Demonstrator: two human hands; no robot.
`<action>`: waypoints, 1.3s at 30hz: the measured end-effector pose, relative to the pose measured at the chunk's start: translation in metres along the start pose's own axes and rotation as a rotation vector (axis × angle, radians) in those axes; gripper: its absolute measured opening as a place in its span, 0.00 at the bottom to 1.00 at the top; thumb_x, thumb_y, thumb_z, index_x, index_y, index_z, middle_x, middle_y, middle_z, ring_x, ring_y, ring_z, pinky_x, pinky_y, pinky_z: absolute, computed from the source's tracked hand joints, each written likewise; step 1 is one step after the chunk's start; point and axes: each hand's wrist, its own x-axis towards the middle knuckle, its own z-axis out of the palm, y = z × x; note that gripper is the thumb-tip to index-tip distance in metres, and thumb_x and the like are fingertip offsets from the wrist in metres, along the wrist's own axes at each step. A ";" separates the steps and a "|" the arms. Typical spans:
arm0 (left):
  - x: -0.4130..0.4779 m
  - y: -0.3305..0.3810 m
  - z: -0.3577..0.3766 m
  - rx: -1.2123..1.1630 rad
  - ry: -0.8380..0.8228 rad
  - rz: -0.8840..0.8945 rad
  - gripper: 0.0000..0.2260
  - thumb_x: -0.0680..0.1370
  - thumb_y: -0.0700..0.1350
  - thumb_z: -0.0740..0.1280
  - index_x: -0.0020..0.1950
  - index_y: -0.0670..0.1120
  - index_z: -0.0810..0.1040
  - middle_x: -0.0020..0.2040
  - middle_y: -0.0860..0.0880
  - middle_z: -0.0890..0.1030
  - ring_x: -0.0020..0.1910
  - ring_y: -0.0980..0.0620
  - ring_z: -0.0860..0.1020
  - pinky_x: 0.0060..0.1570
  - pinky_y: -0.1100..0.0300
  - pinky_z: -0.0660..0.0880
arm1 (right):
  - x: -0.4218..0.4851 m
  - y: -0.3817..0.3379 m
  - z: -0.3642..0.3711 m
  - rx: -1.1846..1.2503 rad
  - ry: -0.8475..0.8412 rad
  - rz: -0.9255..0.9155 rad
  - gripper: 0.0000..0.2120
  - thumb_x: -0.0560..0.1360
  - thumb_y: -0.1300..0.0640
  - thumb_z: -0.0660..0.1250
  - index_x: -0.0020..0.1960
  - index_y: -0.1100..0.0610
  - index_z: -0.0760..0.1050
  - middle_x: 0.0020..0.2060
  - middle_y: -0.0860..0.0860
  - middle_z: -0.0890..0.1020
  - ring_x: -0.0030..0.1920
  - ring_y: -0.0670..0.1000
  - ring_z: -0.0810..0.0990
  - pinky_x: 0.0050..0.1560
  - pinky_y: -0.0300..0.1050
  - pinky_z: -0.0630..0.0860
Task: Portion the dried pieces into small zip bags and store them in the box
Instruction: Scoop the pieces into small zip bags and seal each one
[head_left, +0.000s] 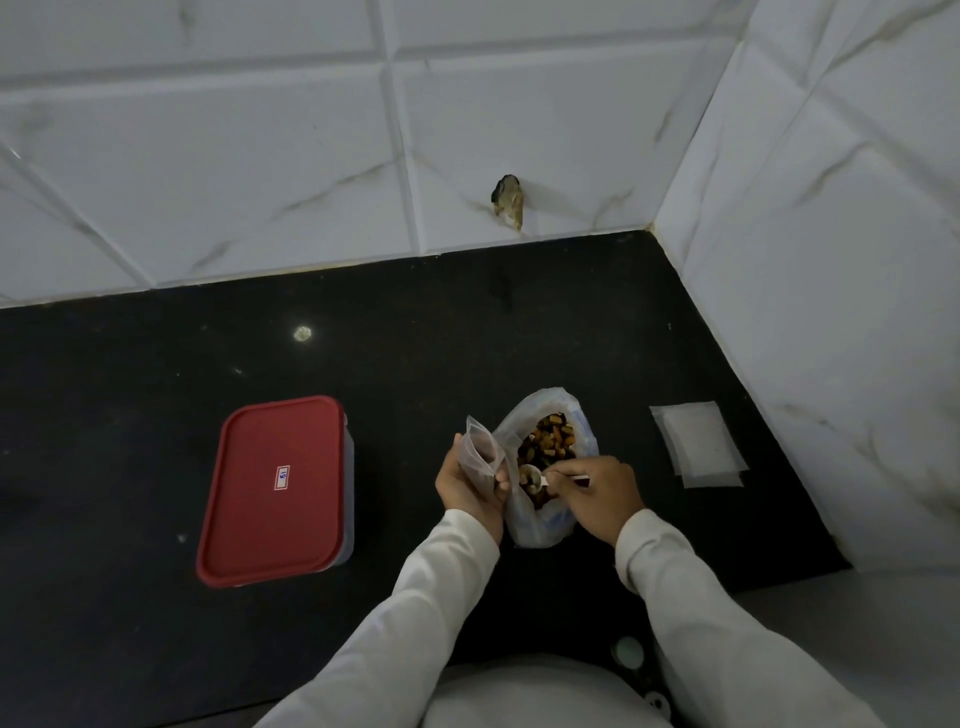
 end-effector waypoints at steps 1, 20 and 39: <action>0.000 0.000 -0.001 0.004 0.001 -0.001 0.15 0.77 0.53 0.64 0.36 0.44 0.77 0.31 0.47 0.71 0.25 0.51 0.68 0.26 0.61 0.67 | 0.000 0.000 -0.003 0.019 -0.012 0.026 0.06 0.76 0.57 0.70 0.47 0.49 0.85 0.41 0.40 0.84 0.45 0.36 0.79 0.46 0.23 0.69; -0.009 0.017 -0.010 0.079 -0.041 -0.031 0.17 0.78 0.57 0.64 0.50 0.44 0.82 0.39 0.46 0.82 0.32 0.50 0.79 0.32 0.59 0.73 | -0.027 -0.040 -0.035 0.557 0.132 0.200 0.06 0.76 0.59 0.69 0.50 0.53 0.83 0.40 0.49 0.85 0.43 0.46 0.80 0.47 0.42 0.75; -0.020 0.017 -0.005 0.085 -0.073 -0.037 0.18 0.79 0.56 0.64 0.47 0.42 0.85 0.43 0.44 0.85 0.38 0.48 0.79 0.28 0.62 0.75 | -0.029 -0.073 -0.007 -0.124 0.233 -0.183 0.09 0.77 0.55 0.68 0.55 0.56 0.81 0.49 0.50 0.83 0.49 0.44 0.80 0.56 0.41 0.76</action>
